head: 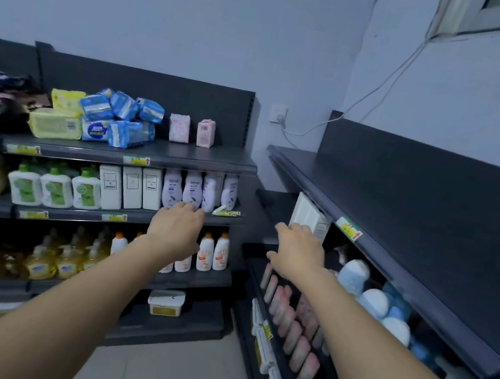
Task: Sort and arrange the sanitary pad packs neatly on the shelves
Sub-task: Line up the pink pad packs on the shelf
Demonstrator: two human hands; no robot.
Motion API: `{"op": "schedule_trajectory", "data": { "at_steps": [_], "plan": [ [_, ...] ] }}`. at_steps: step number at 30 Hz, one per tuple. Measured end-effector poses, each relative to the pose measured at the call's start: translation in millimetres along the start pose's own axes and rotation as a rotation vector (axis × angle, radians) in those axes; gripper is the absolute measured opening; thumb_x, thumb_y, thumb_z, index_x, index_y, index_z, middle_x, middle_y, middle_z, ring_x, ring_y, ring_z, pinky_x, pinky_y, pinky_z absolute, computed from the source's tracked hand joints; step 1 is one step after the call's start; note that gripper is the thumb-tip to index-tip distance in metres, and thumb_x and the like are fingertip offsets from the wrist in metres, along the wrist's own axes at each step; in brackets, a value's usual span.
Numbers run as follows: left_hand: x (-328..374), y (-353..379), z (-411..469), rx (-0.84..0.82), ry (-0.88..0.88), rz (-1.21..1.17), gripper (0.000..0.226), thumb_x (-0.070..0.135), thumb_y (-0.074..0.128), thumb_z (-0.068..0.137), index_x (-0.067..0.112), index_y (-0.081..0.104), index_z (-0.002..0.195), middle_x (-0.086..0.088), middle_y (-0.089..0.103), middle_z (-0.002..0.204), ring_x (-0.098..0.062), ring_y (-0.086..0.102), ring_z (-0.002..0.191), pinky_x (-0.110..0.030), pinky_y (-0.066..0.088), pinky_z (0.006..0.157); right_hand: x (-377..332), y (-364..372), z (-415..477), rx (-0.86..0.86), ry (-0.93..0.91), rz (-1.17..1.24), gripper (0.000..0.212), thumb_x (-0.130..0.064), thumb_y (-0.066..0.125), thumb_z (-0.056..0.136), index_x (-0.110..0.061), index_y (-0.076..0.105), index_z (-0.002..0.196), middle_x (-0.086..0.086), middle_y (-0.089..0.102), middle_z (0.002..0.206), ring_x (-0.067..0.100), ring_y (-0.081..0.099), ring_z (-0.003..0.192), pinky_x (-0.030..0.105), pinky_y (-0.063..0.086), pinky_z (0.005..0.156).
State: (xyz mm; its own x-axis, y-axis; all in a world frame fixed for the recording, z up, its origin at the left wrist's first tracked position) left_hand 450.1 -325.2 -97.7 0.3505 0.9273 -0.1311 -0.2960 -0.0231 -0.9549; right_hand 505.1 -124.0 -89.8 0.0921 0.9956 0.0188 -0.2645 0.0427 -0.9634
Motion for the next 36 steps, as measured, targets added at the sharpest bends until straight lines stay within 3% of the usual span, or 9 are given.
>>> {"op": "schedule_trajectory", "data": {
  "at_steps": [7, 14, 23, 28, 36],
  "plan": [
    [-28.0, 20.8, 76.8, -0.017, -0.065, 0.026, 0.046, 0.038, 0.066, 0.085, 0.016, 0.048, 0.122, -0.003, 0.052, 0.125, -0.023, 0.046, 0.120, -0.034, 0.043, 0.091, -8.0, 26.0, 99.2, -0.005, -0.071, 0.029, 0.052, -0.039, 0.060, 0.089, -0.017, 0.044, 0.134, 0.009, 0.051, 0.129, 0.028, 0.043, 0.121, 0.038, 0.041, 0.093],
    [-48.8, 34.1, 160.3, -0.028, -0.147, 0.030, 0.042, 0.028, 0.061, 0.087, 0.012, 0.047, 0.124, -0.006, 0.050, 0.127, -0.025, 0.045, 0.122, -0.036, 0.042, 0.092, -10.8, 39.8, 203.4, 0.017, -0.156, 0.055, 0.051, -0.035, 0.062, 0.088, -0.017, 0.044, 0.132, 0.008, 0.051, 0.129, 0.027, 0.043, 0.120, 0.036, 0.041, 0.090],
    [-84.7, 67.8, 239.8, -0.032, -0.224, 0.012, 0.042, 0.035, 0.060, 0.087, 0.014, 0.048, 0.122, -0.004, 0.049, 0.128, -0.023, 0.043, 0.123, -0.035, 0.042, 0.093, -31.2, 72.2, 307.2, -0.007, -0.242, 0.100, 0.049, -0.033, 0.060, 0.088, -0.015, 0.045, 0.131, 0.010, 0.050, 0.130, 0.028, 0.042, 0.122, 0.037, 0.041, 0.093],
    [-118.7, 92.3, 290.5, -0.043, -0.242, 0.016, 0.044, 0.038, 0.064, 0.087, 0.015, 0.049, 0.121, -0.005, 0.050, 0.128, -0.024, 0.044, 0.124, -0.037, 0.043, 0.098, -52.1, 96.4, 366.8, -0.025, -0.258, 0.109, 0.049, -0.035, 0.060, 0.089, -0.015, 0.044, 0.132, 0.009, 0.049, 0.130, 0.029, 0.042, 0.122, 0.038, 0.041, 0.092],
    [-194.5, 114.4, 394.0, 0.019, -0.249, 0.024, 0.046, 0.038, 0.061, 0.089, 0.014, 0.047, 0.125, -0.004, 0.048, 0.129, -0.023, 0.043, 0.123, -0.036, 0.041, 0.093, -91.3, 115.5, 488.0, 0.028, -0.262, 0.137, 0.052, -0.038, 0.061, 0.090, -0.015, 0.044, 0.134, 0.008, 0.051, 0.129, 0.027, 0.043, 0.123, 0.037, 0.042, 0.092]
  ]
}}
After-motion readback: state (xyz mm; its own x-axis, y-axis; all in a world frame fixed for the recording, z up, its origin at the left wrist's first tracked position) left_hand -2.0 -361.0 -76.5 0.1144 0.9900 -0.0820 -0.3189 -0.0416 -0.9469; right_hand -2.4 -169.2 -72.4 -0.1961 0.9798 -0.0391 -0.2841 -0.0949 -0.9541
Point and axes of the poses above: each hand's wrist, its own z-axis towards the middle knuckle, its own y-axis out of the palm, x = y × z, the point moved 5 cm from there along z, towards the middle knuckle
